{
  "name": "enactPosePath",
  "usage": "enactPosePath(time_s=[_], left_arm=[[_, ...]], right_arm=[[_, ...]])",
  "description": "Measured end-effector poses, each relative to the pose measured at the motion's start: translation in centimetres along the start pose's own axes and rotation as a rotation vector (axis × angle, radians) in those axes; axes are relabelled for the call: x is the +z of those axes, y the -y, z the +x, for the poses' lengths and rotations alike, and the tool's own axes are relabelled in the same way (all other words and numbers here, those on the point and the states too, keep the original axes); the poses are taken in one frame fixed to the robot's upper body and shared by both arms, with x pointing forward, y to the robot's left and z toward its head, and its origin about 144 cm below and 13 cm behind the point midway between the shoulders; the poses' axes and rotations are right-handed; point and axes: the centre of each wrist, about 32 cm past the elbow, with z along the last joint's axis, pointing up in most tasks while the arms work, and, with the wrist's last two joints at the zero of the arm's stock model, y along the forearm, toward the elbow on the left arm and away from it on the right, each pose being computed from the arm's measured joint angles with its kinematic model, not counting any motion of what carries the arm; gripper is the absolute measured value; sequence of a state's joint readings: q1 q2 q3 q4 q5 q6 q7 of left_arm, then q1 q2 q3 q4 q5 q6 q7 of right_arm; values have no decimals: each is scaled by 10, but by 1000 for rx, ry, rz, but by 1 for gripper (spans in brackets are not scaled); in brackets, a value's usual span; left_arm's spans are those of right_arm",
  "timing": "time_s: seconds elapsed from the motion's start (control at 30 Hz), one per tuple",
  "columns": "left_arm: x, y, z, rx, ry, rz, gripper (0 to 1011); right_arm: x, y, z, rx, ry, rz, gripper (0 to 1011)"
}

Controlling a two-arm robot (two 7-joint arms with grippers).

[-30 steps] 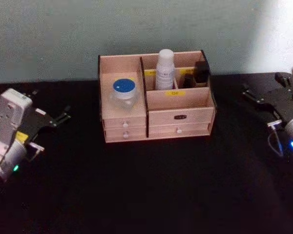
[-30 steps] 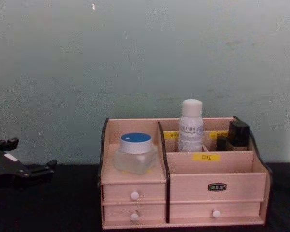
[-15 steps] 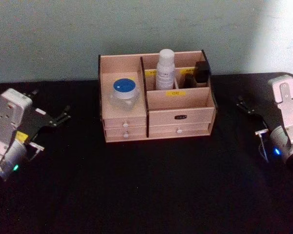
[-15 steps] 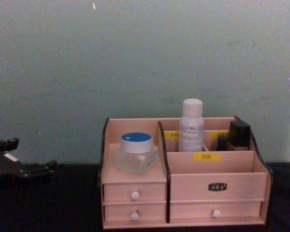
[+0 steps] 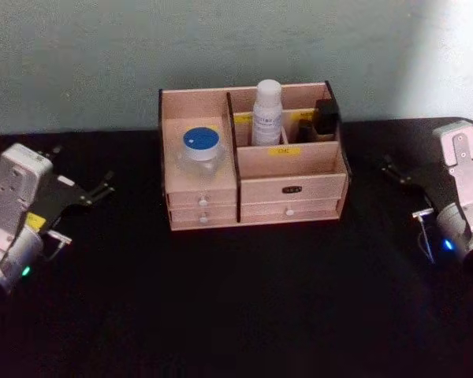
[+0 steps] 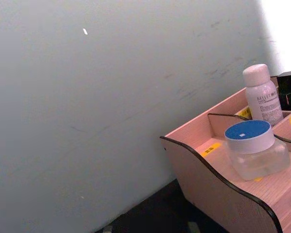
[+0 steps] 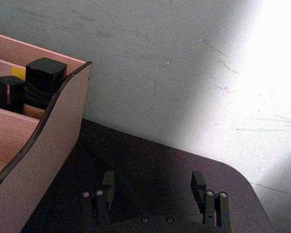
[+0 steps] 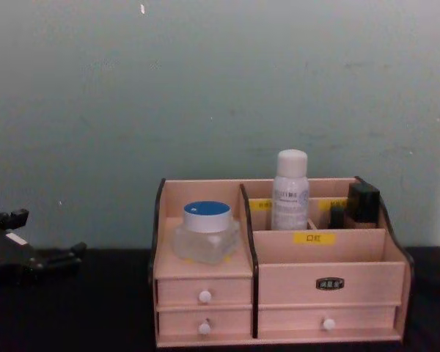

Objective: Pick up the facial cleanser and watermelon frost from the table and place them into the tiered storage box.

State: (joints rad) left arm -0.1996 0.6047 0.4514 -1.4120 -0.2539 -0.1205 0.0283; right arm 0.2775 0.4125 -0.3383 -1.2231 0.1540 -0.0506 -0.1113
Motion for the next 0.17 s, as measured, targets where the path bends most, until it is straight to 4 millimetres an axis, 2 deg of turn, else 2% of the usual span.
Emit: enactPosePath(time_s=[0.17], left_arm=[[0,0,0,0,0,0,1001]], right_arm=[[0,0,0,2,-1,0,1003]])
